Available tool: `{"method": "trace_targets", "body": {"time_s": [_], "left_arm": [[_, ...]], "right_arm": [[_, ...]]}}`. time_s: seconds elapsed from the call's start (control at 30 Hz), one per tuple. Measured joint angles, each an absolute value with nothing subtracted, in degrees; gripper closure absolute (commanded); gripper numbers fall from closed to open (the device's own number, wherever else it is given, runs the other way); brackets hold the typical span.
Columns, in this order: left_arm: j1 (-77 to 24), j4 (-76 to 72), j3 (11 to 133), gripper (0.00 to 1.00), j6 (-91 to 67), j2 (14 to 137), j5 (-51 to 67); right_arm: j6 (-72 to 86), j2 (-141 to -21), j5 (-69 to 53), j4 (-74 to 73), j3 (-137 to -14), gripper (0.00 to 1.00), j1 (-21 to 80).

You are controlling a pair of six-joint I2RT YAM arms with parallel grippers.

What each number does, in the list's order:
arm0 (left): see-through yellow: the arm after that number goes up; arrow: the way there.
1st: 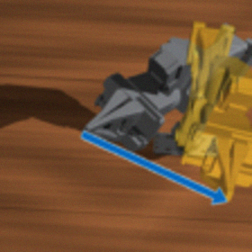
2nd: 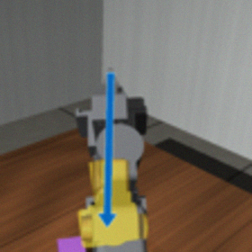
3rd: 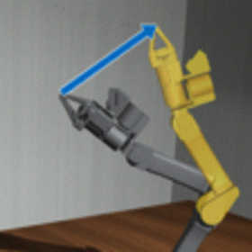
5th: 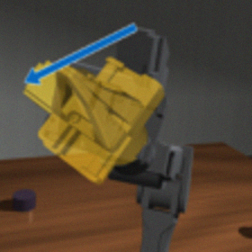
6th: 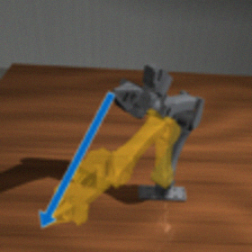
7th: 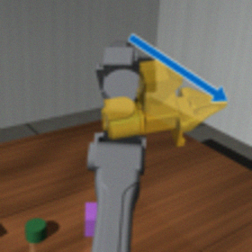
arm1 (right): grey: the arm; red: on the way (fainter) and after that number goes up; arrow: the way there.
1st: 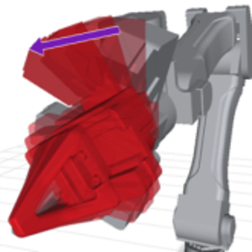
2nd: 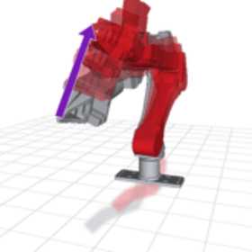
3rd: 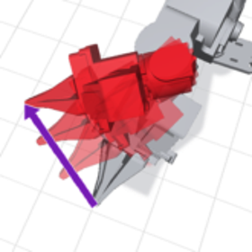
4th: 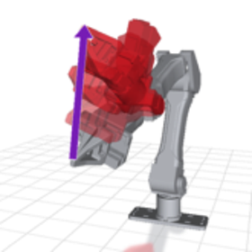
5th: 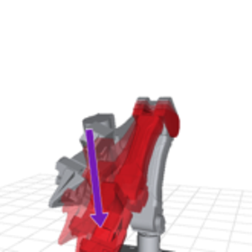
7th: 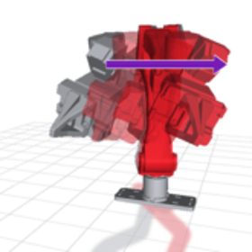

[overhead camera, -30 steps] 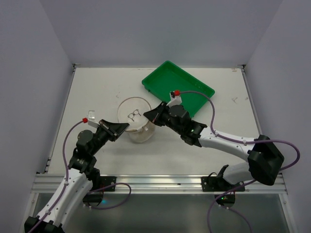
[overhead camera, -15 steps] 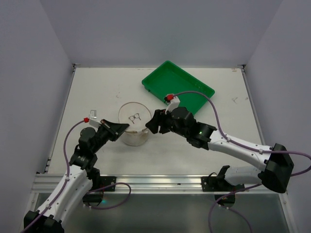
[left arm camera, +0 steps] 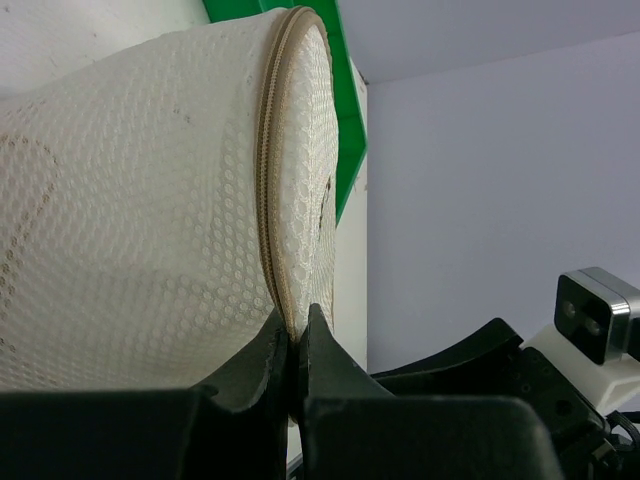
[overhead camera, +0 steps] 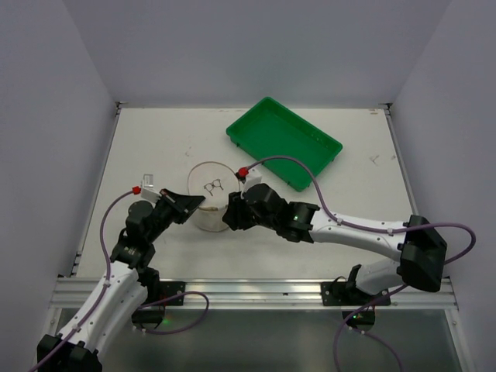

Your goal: Unzip the laundry bag and remove the bra

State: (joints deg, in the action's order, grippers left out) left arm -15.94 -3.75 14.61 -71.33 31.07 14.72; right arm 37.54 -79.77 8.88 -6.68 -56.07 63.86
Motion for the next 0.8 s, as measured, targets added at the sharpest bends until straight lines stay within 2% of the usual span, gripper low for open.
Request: {"method": "trace_targets", "body": {"time_s": [0.33,0.57,0.8], "left_arm": [[-15.9,-2.7,15.0,1.0,-70.8,31.3,14.6],[-15.9,-2.2,15.2,1.0,-70.7,31.3,14.6],[-15.9,-2.0,15.5,1.0,-70.4,31.2,14.6]], "right_arm": [[37.6,-83.7,10.9,-9.1,-60.0,0.67,63.8],[37.5,-85.2,11.3,-9.8,-62.3,0.76,63.8],[38.3,-86.3,13.0,-11.4,-62.8,0.75,63.8]]}}
